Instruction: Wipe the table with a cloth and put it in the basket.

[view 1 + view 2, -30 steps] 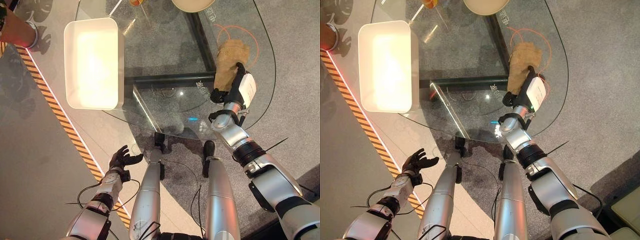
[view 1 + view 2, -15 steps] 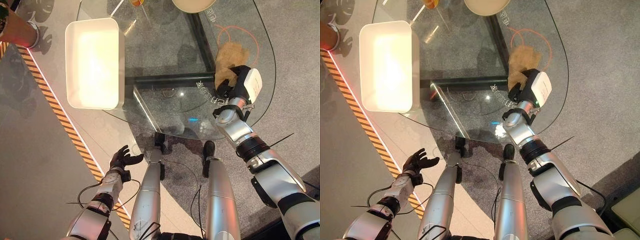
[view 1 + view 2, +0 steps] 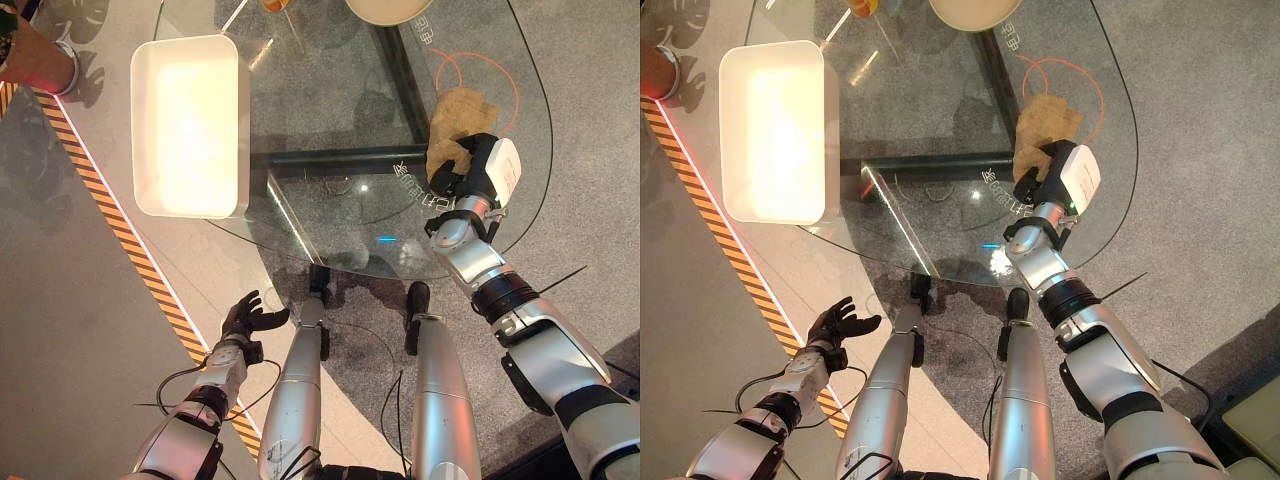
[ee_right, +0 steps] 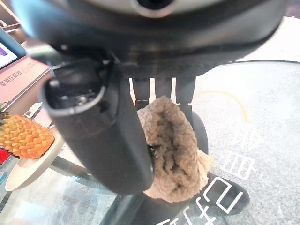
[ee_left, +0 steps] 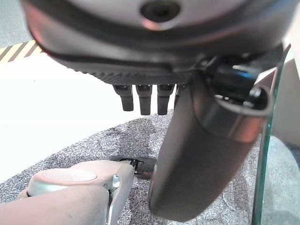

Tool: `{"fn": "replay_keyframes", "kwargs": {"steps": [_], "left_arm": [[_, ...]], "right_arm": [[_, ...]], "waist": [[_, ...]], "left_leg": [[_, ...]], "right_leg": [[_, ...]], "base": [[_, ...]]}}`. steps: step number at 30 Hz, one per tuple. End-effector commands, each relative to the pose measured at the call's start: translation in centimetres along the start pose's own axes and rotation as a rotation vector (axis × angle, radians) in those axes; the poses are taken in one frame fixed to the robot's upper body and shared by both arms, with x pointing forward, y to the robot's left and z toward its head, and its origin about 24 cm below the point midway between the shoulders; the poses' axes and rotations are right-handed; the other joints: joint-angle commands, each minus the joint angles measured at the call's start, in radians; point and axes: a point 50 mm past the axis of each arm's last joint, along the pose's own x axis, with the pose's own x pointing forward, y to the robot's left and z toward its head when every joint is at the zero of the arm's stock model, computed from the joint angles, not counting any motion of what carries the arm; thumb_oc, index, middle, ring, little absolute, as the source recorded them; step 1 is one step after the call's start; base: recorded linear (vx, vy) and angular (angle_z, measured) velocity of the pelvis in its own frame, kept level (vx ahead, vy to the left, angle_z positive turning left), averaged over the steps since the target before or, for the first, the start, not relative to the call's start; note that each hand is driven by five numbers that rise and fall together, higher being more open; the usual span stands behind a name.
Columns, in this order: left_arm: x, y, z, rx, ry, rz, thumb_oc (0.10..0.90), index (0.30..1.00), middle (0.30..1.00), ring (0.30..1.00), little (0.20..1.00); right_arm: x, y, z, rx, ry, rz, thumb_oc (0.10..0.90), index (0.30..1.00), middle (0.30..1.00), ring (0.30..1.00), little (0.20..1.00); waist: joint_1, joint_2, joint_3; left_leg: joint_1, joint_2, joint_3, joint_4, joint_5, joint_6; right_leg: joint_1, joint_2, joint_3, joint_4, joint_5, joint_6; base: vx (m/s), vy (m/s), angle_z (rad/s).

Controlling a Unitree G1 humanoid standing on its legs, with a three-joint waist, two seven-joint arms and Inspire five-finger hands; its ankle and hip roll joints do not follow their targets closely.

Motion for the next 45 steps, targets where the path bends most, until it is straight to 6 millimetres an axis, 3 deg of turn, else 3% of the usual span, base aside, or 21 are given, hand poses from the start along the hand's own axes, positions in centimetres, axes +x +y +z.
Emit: {"fn": "replay_keyframes", "kwargs": {"steps": [1, 11, 19, 28, 45], "left_arm": [[0.1, 0.8, 0.0, 0.017, 0.007, 0.054, 0.8, 0.9, 0.9, 0.9, 0.9], [0.2, 0.3, 0.5, 0.033, -0.006, 0.044, 0.8, 0.9, 0.9, 0.9, 0.9], [0.2, -0.5, 0.6, 0.038, -0.016, 0.023, 0.8, 0.9, 0.9, 0.9, 0.9], [0.2, -0.9, 0.6, 0.032, -0.015, 0.013, 0.8, 0.9, 0.9, 0.9, 0.9], [0.3, -1.0, 1.1, 0.047, -0.019, 0.001, 0.8, 0.9, 0.9, 0.9, 0.9]], "right_arm": [[-0.1, 0.6, 2.4, 0.025, -0.086, 0.03, 0.1, 0.3, 0.3, 0.3, 0.2], [-0.9, 1.1, 6.4, 0.051, -0.289, 0.108, 0.1, 0.3, 0.3, 0.3, 0.2], [-2.9, 2.3, 9.8, -0.069, -0.523, 0.219, 0.1, 0.3, 0.3, 0.3, 0.2], [-5.6, 4.5, 10.8, -0.146, -0.653, 0.38, 0.1, 0.3, 0.3, 0.3, 0.2], [-10.5, 7.5, 11.2, -0.18, -0.809, 0.666, 0.1, 0.3, 0.3, 0.3, 0.2]], "waist": [[0.005, -0.002, -0.016], [0.02, -0.011, -0.016], [0.035, -0.004, -0.016], [0.047, 0.007, -0.016], [0.058, 0.002, -0.016]], "left_leg": [[-0.003, -0.116, 0.115, 0.106, -0.12, 0.107], [-0.012, -0.119, 0.102, 0.102, -0.116, 0.108], [-0.014, -0.132, 0.095, 0.093, -0.107, 0.109], [-0.01, -0.142, 0.089, 0.083, -0.099, 0.111], [-0.008, -0.147, 0.08, 0.065, -0.084, 0.109]], "right_leg": [[0.046, 0.033, -0.096, -0.244, 0.135, -0.022], [0.041, 0.035, -0.106, -0.252, 0.142, -0.018], [0.04, 0.028, -0.114, -0.267, 0.149, -0.017], [0.043, 0.019, -0.123, -0.273, 0.152, -0.017], [0.046, 0.013, -0.134, -0.289, 0.165, -0.01]], "base": [[0.0, 0.0, 0.0], [0.0, 0.0, 0.0], [0.0, 0.0, 0.0], [0.0, 0.003, 0.01], [0.0, -0.001, 0.03]]}}
